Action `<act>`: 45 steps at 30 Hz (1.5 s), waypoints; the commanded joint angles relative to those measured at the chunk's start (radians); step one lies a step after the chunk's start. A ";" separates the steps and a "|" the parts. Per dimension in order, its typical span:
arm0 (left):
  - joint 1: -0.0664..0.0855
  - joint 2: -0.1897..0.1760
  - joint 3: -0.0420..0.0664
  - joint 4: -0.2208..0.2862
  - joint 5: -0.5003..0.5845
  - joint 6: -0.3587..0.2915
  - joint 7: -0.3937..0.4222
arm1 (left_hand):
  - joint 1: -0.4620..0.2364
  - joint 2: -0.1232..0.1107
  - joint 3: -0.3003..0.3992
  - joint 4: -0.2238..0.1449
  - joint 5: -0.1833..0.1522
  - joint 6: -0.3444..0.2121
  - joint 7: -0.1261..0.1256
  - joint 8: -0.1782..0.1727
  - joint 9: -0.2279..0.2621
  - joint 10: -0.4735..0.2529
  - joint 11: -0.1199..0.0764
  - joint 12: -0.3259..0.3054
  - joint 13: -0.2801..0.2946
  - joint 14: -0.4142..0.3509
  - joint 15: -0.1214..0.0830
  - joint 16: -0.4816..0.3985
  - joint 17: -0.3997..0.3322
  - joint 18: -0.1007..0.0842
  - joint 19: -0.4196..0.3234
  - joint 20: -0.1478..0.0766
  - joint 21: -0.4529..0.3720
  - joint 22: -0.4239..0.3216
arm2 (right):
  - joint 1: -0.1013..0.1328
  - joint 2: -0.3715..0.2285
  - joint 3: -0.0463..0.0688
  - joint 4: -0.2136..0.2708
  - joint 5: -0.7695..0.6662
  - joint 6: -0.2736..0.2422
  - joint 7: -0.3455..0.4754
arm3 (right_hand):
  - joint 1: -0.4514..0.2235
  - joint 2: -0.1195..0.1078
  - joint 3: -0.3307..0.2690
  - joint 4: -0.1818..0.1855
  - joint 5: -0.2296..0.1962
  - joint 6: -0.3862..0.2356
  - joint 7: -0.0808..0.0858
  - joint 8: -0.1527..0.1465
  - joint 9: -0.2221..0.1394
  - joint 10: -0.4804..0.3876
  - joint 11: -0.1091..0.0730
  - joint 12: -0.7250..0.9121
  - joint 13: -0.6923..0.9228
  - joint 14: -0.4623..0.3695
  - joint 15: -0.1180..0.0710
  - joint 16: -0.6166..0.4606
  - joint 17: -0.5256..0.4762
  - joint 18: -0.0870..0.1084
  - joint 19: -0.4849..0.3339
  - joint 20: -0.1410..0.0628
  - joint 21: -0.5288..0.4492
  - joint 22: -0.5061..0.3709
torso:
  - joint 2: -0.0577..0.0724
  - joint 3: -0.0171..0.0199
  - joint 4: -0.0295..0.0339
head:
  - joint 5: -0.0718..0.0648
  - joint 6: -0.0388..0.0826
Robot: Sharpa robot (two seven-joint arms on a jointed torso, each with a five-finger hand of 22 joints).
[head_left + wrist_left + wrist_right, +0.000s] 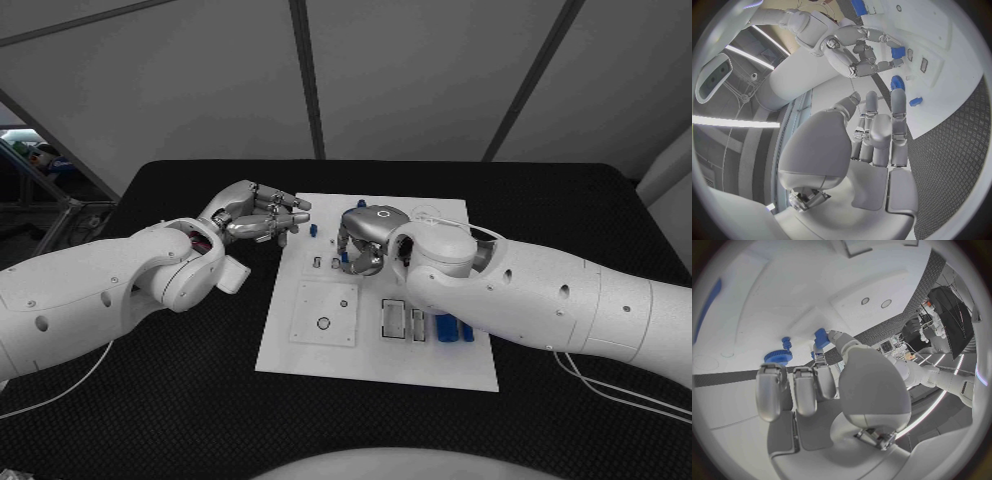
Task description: Assemble the parts on the task board
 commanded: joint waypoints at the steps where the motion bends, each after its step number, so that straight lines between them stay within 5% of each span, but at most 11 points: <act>1: 0.002 0.002 0.001 -0.001 0.004 0.013 0.003 | -0.004 -0.009 0.006 0.001 -0.001 0.005 0.005 -0.002 0.000 -0.002 0.001 -0.005 -0.002 -0.001 0.003 0.005 0.004 -0.017 -0.007 0.001 0.005 0.001 | 0.000 0.000 -0.002 0.000 -0.005 0.017 -0.002 | -0.007 -0.007 -0.006 0.001 -0.003 -0.009 -0.001 -0.007 -0.001 -0.005 0.004 -0.007 0.068 0.085 0.007 -0.005 0.168 -0.002 -0.003 0.007 -0.007 0.118 | 0.000 0.0001 0.0003 | 0.000 -0.002; 25: 0.002 0.003 0.001 -0.007 0.004 0.015 0.001 | -0.005 -0.009 0.007 0.001 -0.001 0.005 0.005 -0.003 0.000 -0.002 0.001 -0.005 -0.002 0.001 0.003 0.008 0.009 -0.017 -0.007 0.001 0.005 0.002 | 0.000 -0.001 -0.002 0.001 -0.007 0.006 -0.009 | -0.012 -0.015 -0.012 0.004 -0.005 -0.028 0.007 -0.021 -0.005 -0.019 0.010 -0.027 0.051 0.080 0.013 -0.017 0.152 0.002 -0.015 0.014 -0.017 0.102 | 0.000 -0.0001 -0.0005 | -0.002 -0.002; 45: 0.002 0.004 0.001 -0.009 0.004 0.016 0.001 | -0.006 -0.009 0.008 0.001 -0.001 0.006 0.005 -0.003 0.000 -0.001 0.001 -0.005 -0.002 0.002 0.003 0.010 0.011 -0.017 -0.007 0.001 0.006 0.002 | -0.001 -0.009 -0.002 0.010 -0.002 -0.087 0.011 | 0.007 0.005 0.000 -0.003 -0.006 0.001 -0.001 -0.007 0.004 -0.018 0.005 -0.026 0.053 0.081 0.010 -0.015 0.154 0.002 -0.012 0.014 -0.015 0.106 | 0.000 0.0000 -0.0001 | -0.004 0.000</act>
